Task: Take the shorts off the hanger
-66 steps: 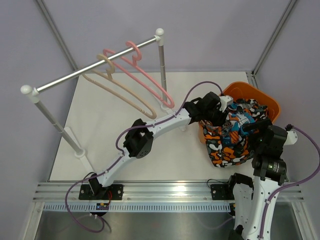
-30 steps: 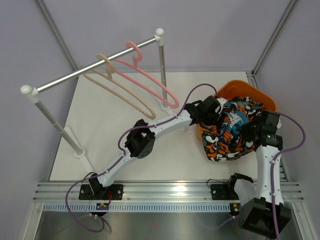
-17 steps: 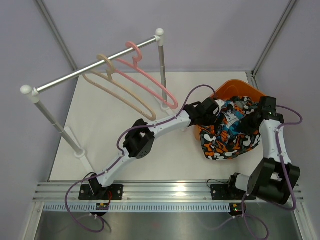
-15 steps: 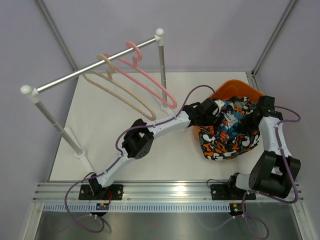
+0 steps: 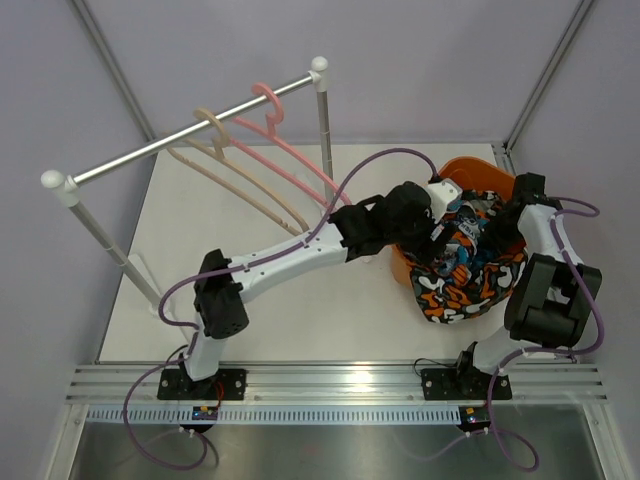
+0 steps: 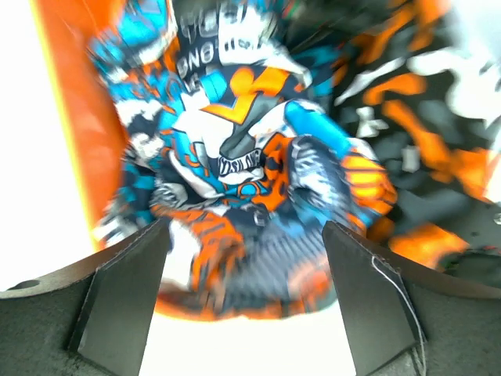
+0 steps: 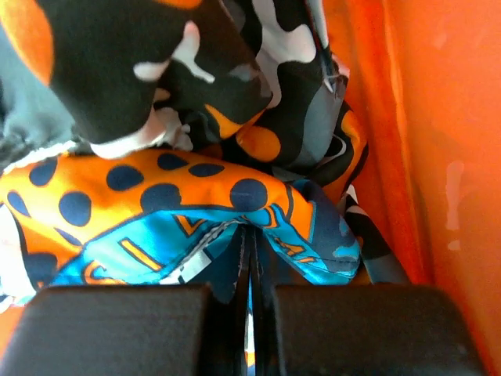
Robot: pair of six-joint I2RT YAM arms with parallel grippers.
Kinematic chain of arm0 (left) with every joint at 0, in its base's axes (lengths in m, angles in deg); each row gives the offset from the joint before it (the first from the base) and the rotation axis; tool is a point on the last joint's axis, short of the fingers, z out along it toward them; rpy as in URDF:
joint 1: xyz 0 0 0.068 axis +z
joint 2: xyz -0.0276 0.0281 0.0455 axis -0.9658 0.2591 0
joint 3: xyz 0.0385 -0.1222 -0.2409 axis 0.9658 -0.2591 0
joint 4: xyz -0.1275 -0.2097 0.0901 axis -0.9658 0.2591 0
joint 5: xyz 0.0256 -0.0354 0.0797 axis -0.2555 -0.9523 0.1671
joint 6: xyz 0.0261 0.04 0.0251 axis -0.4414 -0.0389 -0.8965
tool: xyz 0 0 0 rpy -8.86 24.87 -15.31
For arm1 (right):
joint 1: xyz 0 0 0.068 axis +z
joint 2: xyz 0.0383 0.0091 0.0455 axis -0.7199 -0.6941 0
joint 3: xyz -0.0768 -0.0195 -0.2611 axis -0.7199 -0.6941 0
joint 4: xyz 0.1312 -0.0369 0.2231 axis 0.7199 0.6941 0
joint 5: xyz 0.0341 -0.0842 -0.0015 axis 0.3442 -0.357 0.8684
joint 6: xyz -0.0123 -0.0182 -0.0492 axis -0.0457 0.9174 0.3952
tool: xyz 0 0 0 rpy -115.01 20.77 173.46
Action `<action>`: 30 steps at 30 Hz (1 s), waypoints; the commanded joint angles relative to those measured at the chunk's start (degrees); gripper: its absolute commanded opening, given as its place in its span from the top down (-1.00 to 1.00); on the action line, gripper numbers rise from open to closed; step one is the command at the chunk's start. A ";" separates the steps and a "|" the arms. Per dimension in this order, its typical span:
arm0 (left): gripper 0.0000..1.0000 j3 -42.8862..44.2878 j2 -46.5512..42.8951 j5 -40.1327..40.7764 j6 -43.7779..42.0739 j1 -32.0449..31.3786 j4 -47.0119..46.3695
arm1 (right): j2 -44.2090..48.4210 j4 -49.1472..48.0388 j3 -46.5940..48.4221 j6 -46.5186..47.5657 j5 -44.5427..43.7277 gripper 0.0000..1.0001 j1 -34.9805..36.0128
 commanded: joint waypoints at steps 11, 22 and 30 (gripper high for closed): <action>-0.71 -12.13 -21.90 8.68 -1.77 -1.44 -2.25 | -0.15 0.84 12.11 5.15 6.57 0.83 -0.30; -0.98 -21.28 -41.85 20.27 -0.10 -6.97 2.76 | 29.64 -0.38 13.35 10.16 15.17 -0.99 -0.30; -0.98 -27.26 -54.07 33.46 4.03 -10.93 7.32 | 43.71 -3.99 10.80 13.93 27.93 -0.99 -0.30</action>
